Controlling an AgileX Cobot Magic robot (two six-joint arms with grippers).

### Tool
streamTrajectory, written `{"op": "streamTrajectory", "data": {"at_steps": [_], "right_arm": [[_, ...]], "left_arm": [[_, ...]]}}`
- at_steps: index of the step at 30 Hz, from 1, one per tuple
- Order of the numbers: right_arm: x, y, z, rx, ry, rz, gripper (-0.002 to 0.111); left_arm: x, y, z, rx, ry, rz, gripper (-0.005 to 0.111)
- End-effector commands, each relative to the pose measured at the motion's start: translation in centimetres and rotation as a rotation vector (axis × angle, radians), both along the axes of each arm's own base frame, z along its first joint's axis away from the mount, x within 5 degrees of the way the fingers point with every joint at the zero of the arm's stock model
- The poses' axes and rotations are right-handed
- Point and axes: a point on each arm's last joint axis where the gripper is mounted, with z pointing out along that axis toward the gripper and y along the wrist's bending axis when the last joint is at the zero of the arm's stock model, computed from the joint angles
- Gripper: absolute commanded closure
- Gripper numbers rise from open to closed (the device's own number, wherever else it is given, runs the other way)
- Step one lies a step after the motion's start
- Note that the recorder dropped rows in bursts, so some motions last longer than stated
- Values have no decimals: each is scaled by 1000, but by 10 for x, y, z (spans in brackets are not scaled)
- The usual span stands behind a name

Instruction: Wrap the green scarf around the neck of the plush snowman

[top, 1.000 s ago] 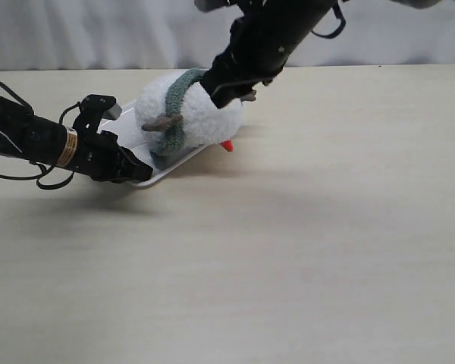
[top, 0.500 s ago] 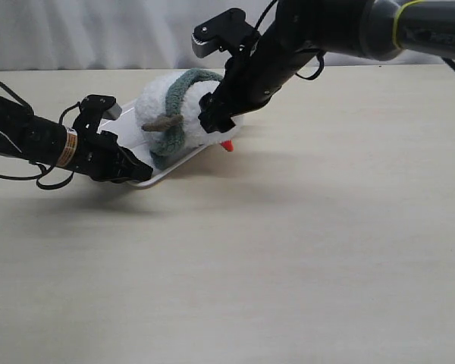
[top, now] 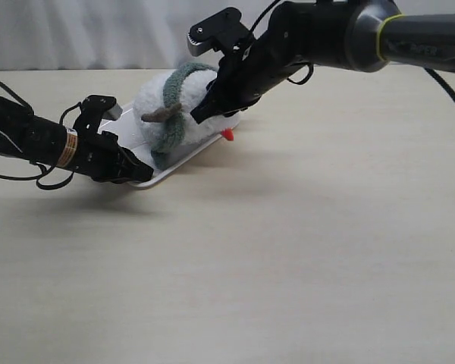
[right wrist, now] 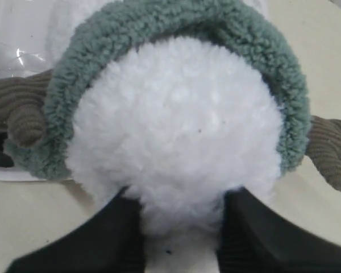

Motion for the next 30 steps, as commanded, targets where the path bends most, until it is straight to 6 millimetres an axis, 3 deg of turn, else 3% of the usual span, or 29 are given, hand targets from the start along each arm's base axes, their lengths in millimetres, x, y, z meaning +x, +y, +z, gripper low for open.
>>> {"op": "streamTrajectory", "data": {"at_steps": [1, 5, 6, 9, 15, 18, 21, 24, 30], "right_arm": [[4, 2, 6, 12, -86, 17, 104], [11, 9, 25, 41, -163, 27, 104], [12, 19, 39, 41, -222, 69, 104], [20, 35, 52, 59, -327, 105, 104], [51, 52, 18, 84, -292, 77, 104], [60, 50, 20, 86, -312, 12, 104], [59, 52, 12, 61, -285, 23, 104], [51, 56, -15, -37, -159, 83, 104], [47, 54, -20, -57, -95, 78, 104]], "left_arm": [[-3, 1, -8, 34, 13, -22, 107], [-3, 1, -11, 33, 21, -23, 107], [-5, -1, -13, 30, 28, -30, 107], [-6, -7, -14, 32, 29, -47, 107], [-8, -11, -13, 10, 37, -67, 107], [-8, -11, -13, 8, 37, -68, 107], [-8, -11, -13, 16, 35, -63, 107], [-8, -10, -13, 24, 32, -58, 107], [-7, -10, -13, 25, 32, -57, 107]]}}
